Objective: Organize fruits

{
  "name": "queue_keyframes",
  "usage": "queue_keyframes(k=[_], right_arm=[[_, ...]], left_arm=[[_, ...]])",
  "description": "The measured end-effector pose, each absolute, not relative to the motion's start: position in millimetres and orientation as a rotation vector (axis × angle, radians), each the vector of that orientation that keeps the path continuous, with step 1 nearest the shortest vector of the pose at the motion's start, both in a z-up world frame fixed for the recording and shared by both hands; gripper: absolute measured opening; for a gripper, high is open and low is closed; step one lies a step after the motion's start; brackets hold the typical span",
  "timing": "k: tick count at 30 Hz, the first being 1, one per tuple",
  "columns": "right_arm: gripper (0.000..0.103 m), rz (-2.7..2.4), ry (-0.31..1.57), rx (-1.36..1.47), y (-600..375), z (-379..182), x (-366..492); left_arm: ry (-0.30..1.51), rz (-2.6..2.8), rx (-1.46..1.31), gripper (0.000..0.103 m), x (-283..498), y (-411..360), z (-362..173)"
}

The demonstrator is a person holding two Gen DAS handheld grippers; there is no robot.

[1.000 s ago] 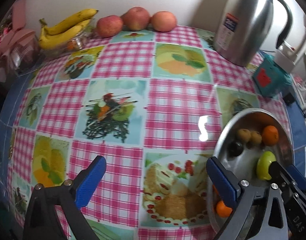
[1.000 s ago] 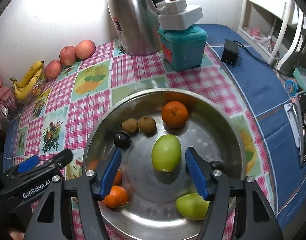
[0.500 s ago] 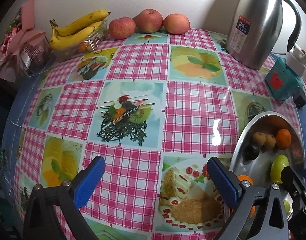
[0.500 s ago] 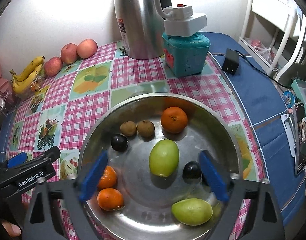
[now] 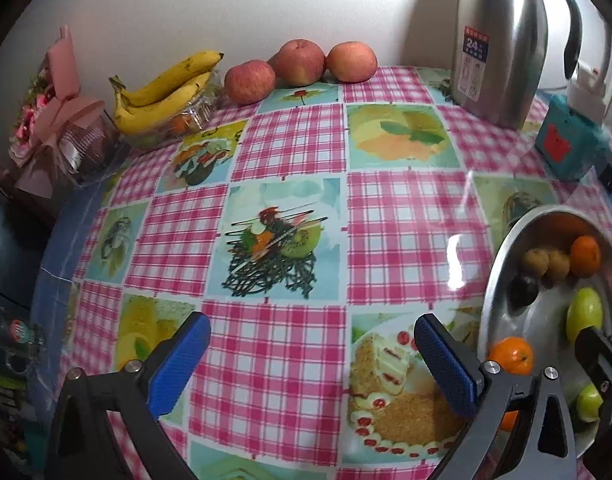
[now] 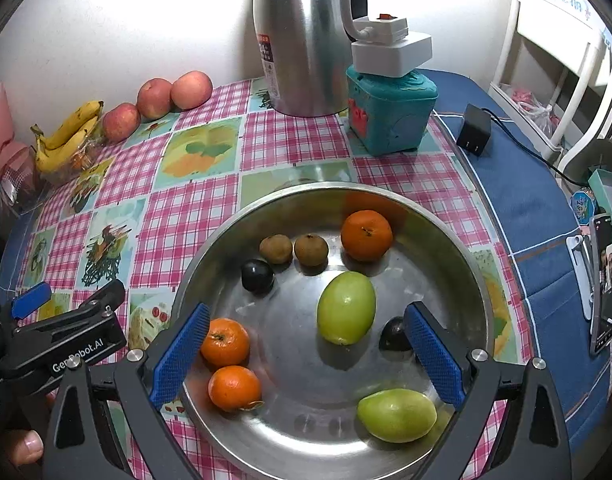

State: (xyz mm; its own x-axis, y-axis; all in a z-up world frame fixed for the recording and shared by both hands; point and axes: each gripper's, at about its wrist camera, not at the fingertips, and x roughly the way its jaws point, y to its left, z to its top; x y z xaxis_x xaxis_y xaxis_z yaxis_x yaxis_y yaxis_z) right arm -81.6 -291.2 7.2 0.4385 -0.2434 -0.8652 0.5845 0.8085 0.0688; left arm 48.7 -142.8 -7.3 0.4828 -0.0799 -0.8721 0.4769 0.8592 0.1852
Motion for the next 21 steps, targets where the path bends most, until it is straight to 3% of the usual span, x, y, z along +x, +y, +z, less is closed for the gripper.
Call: queue_keyframes(k=[12, 21], right_arm=[[0.098, -0.524, 1.002, 0.379, -270, 9, -95], [0.098, -0.520, 0.990, 0.360, -240, 17, -122]], left_arm=[[0.964, -0.337, 0.492, 0.103, 17, -126, 7], [1.031, -0.374, 0.485, 0.103, -12, -88, 6]])
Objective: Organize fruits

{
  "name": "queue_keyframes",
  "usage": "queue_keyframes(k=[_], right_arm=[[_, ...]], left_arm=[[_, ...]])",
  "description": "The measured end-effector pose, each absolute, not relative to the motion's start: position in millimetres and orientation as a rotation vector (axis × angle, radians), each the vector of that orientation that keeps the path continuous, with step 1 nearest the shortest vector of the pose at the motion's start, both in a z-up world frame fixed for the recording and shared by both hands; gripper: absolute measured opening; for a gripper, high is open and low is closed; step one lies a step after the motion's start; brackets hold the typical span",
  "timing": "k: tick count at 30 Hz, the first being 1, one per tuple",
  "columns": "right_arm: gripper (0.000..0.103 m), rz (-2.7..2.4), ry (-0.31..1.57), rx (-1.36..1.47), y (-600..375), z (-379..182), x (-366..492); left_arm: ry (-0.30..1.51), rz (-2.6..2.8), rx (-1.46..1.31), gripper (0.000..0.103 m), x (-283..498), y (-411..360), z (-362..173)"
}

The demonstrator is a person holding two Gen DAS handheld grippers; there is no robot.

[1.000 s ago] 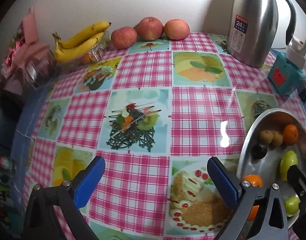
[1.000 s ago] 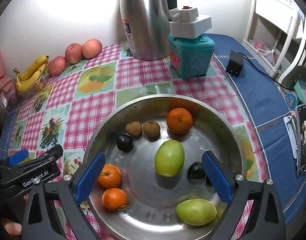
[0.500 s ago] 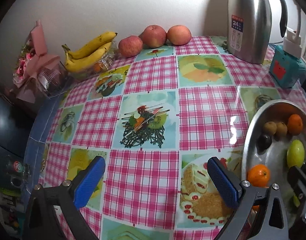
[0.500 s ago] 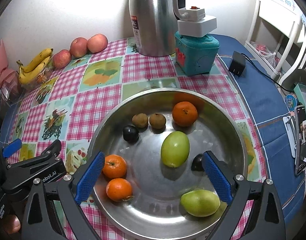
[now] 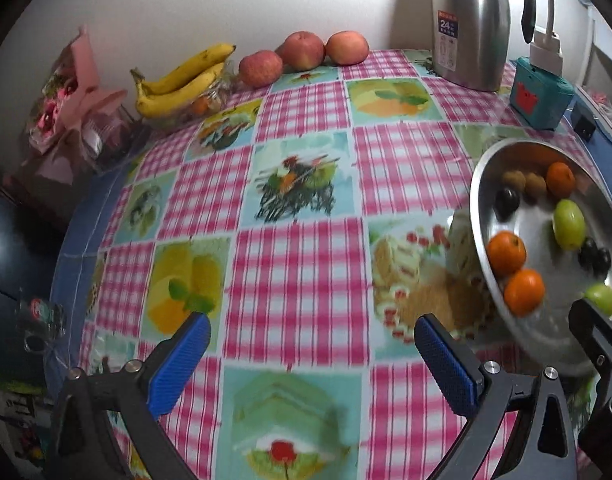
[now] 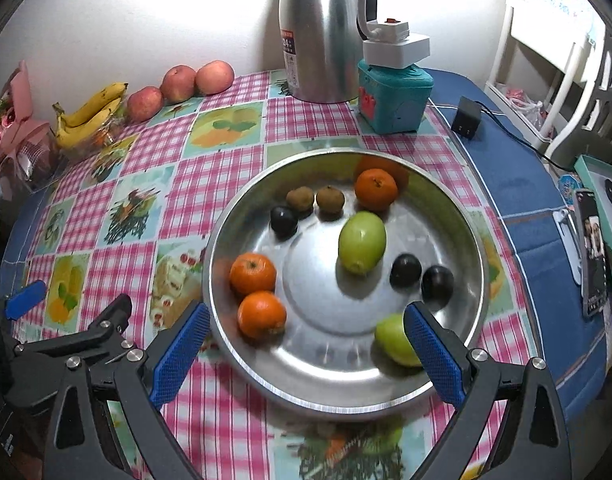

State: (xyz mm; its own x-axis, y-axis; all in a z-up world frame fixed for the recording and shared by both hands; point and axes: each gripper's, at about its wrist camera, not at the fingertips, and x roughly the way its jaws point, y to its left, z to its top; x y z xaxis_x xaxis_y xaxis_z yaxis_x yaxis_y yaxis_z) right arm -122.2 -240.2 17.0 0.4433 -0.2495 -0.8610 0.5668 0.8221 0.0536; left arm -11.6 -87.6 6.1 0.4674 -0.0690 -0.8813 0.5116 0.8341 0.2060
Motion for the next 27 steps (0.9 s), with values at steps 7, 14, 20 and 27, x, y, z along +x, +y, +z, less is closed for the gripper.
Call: queue_keyframes(k=[7, 14, 20, 27], right_arm=[[0.098, -0.542, 0.990, 0.326, -217, 17, -153], [0.098, -0.543, 0.964, 0.324, -204, 22, -165], [0.098, -0.547, 0.948, 0.313, -202, 26, -165], [0.098, -0.546, 0.948, 0.329, -204, 26, -166]], left_arm=[[1.073, -0.358, 0.463, 0.103, -28, -56, 4], [1.070, -0.362, 0.419, 0.103, -41, -37, 14], [1.067, -0.356, 0.388, 0.103, -38, -32, 20], [1.106, -0.350, 0.388, 0.103, -36, -29, 16]])
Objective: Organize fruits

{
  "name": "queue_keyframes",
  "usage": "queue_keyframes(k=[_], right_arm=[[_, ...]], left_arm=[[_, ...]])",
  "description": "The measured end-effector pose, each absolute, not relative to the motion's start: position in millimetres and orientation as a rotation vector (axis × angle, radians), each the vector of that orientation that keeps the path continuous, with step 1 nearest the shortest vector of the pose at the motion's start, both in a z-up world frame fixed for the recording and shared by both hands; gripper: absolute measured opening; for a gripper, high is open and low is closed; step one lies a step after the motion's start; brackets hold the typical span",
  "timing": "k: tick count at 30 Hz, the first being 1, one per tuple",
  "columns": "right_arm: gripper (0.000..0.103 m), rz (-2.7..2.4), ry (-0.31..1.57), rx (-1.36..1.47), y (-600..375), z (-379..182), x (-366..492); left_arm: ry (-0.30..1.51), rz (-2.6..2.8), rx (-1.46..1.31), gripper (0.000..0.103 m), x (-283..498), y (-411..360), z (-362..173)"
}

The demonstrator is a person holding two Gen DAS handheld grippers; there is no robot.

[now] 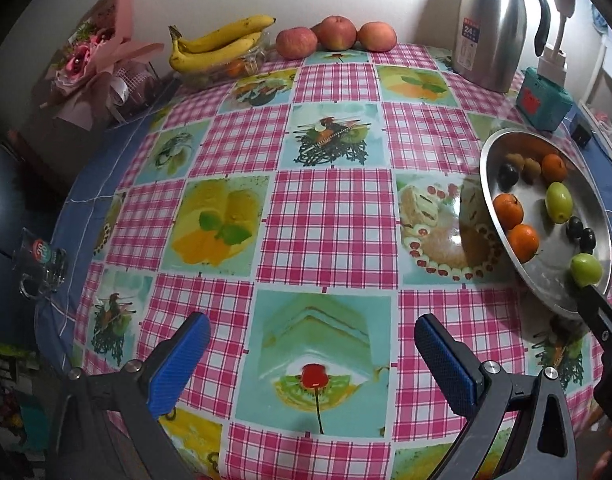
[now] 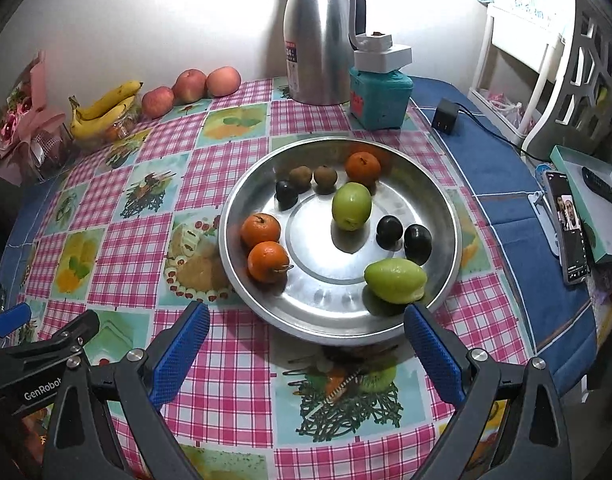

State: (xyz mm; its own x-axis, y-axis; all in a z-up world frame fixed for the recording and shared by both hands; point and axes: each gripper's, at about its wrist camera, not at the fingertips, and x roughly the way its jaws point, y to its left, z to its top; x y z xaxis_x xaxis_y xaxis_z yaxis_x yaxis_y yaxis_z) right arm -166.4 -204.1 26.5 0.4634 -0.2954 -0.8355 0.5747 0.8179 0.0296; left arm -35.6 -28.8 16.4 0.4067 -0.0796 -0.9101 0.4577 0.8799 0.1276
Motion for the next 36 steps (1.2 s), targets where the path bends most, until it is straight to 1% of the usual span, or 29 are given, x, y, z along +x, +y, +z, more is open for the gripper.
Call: queue_keyframes(k=[36], right_arm=[[0.098, -0.532, 0.983, 0.316, -200.5, 21.1, -160.4]], left_arm=[[1.123, -0.335, 0.376, 0.103, -33.2, -26.1, 15.5]])
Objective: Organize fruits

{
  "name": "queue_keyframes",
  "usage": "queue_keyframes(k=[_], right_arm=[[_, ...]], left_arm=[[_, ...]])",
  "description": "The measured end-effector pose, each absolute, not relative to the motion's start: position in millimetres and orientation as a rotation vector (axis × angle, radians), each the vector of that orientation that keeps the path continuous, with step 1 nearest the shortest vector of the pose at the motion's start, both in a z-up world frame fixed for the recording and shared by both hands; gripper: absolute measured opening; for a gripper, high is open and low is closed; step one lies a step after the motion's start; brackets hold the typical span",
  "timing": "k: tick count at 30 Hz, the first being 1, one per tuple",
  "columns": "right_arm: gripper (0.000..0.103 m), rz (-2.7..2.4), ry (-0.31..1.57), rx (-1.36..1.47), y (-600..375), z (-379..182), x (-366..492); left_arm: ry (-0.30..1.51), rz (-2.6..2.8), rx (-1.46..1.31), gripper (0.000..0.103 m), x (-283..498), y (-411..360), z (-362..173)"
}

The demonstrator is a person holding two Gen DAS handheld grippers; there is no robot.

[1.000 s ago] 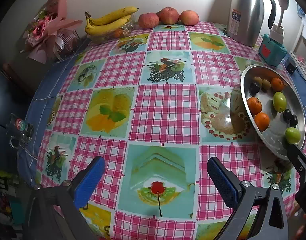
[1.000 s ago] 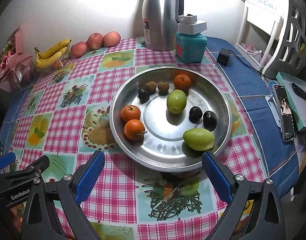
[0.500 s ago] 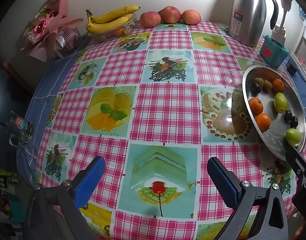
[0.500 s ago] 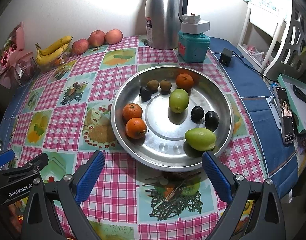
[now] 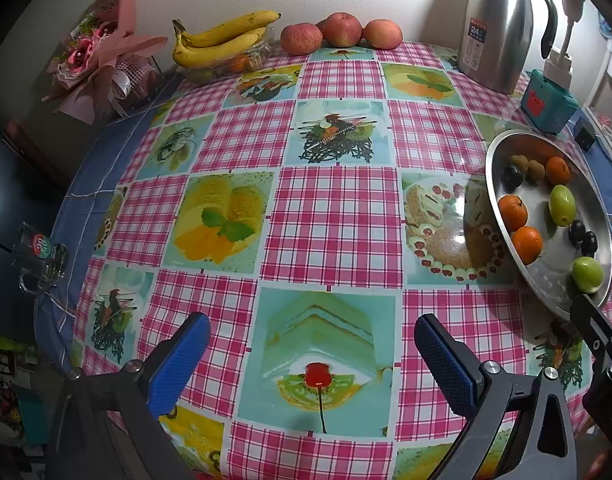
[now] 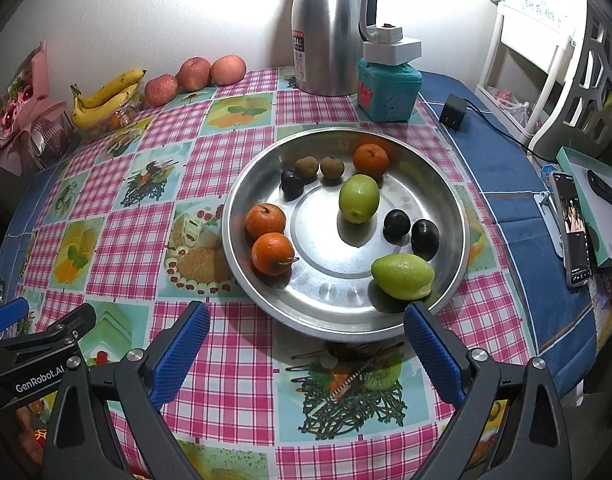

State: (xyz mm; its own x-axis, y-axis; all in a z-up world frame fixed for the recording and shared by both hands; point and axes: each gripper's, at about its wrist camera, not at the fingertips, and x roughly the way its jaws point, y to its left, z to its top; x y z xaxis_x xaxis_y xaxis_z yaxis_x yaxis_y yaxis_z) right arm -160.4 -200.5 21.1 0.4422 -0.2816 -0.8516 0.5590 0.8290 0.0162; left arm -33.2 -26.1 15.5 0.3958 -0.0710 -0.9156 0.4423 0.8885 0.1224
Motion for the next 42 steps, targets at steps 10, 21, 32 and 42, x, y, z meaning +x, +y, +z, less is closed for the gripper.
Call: queue_keyframes(k=[10, 21, 32, 42], right_arm=[[0.098, -0.531, 0.989, 0.315, -199.9, 19.1, -160.1], [0.098, -0.529, 0.997, 0.315, -200.1, 18.1, -159.0], [0.098, -0.527, 1.002, 0.314, -199.1, 16.1, -159.1], [0.098, -0.521, 1.011, 0.307, -199.1, 15.3, -157.5]], left_arm=[[1.124, -0.335, 0.375, 0.103, -33.0, -26.2, 15.2], [1.124, -0.335, 0.375, 0.103, -33.0, -26.4, 15.0], [1.125, -0.336, 0.377, 0.103, -32.6, -26.3, 15.3], [1.126, -0.335, 0.377, 0.103, -33.1, -26.6, 14.5]])
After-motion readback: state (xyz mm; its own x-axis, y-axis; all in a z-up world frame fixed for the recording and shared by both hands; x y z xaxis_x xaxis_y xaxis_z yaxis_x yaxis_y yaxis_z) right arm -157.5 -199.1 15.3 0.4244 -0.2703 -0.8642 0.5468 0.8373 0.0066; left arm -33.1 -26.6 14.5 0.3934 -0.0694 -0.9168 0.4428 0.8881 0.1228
